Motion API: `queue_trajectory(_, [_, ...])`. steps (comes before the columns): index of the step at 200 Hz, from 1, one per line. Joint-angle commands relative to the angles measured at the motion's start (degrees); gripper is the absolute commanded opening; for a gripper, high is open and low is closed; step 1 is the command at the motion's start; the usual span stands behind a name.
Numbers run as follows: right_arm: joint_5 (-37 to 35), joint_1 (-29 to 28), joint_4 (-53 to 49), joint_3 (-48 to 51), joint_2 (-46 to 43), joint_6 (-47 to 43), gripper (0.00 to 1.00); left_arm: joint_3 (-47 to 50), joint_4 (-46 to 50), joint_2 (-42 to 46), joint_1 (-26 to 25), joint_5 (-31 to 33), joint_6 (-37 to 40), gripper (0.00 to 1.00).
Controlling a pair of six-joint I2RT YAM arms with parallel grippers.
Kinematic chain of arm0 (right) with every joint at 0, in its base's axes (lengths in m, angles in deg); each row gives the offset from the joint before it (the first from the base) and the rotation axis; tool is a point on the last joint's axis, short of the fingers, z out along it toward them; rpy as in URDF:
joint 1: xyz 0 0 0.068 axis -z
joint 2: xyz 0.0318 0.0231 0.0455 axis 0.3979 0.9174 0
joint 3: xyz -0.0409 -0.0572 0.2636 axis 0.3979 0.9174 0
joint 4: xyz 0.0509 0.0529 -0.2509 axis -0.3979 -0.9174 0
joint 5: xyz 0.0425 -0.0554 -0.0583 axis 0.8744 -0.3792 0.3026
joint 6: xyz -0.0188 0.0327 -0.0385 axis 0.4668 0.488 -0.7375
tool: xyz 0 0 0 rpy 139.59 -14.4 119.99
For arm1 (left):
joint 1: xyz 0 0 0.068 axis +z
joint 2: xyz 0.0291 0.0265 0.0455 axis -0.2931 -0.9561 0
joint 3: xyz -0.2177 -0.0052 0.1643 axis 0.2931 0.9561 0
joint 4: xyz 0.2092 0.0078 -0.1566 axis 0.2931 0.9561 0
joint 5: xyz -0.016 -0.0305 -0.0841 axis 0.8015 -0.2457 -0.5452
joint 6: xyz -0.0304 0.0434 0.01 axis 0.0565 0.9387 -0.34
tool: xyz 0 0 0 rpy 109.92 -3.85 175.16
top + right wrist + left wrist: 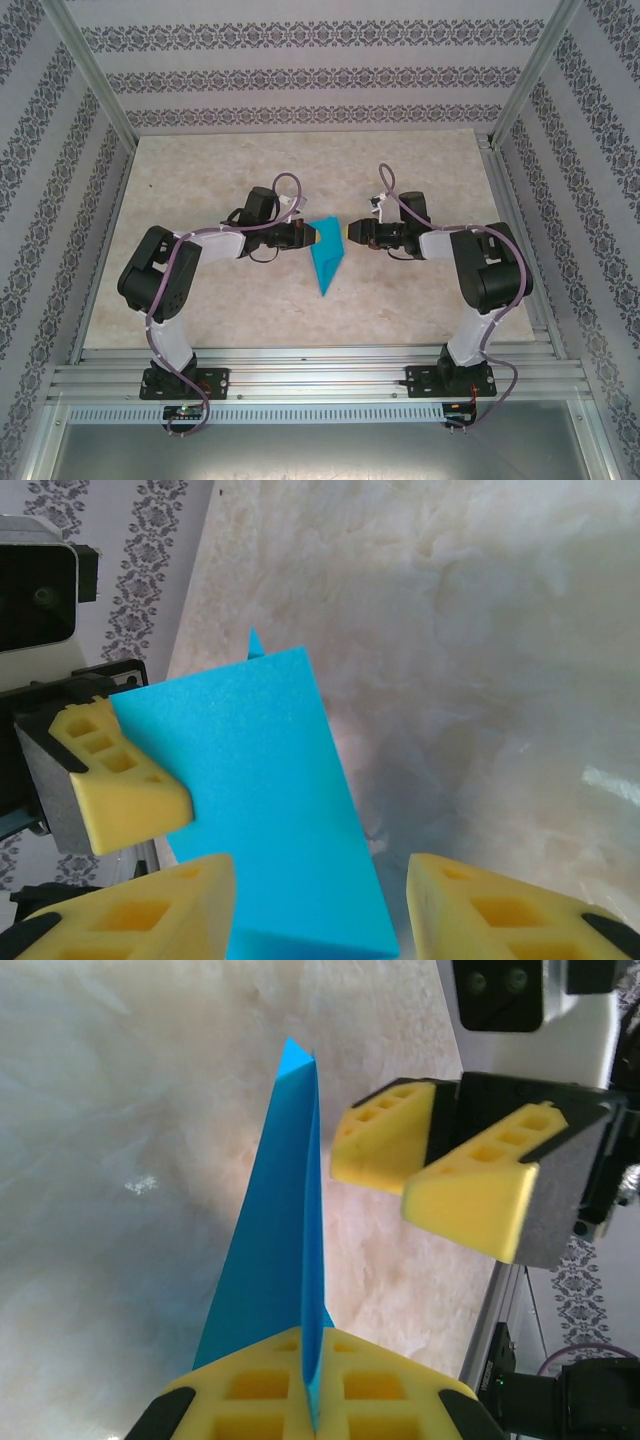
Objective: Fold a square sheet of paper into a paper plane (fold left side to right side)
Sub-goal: Fold the wing for the fifth time at the center of the table.
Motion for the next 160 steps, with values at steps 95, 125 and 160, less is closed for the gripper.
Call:
queue_trajectory(95, [6.9,-1.7,20.4,-0.6,7.6,8.2,0.38,-0.7,0.8,-1.2,1.3,-2.4,1.9,0.0])
queue_trajectory(125, [6.9,-1.6,19.0,-0.7,7.2,7.6,0.28,-0.5,0.6,-1.9,1.6,-2.4,1.9,0.0])
queue_trajectory(160, [5.6,-1.7,13.2,-1.1,6.1,5.2,0.02,-0.4,2.2,-1.4,1.6,-0.8,2.9,0.16])
